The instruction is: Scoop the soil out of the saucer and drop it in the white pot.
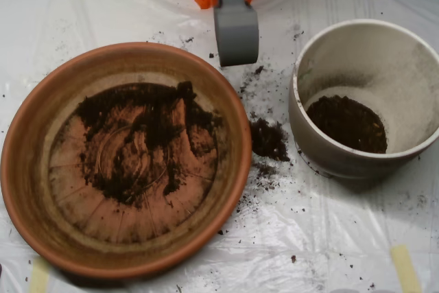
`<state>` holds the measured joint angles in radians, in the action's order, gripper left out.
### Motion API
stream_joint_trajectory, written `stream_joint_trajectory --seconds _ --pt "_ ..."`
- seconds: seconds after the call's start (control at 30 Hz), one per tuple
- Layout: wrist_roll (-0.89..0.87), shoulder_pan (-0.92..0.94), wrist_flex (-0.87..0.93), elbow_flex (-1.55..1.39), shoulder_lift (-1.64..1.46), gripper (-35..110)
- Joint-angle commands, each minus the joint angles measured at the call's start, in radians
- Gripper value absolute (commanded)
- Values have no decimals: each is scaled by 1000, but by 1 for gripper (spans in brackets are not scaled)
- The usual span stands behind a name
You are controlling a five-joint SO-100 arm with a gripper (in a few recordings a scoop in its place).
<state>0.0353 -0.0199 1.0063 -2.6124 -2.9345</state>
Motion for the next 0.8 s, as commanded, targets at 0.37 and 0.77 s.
stream_joint_trajectory --seconds 0.37,0.77 --pt "103 -241 -69 -258 -298 0" --pt "89 -233 -127 -485 -414 3"
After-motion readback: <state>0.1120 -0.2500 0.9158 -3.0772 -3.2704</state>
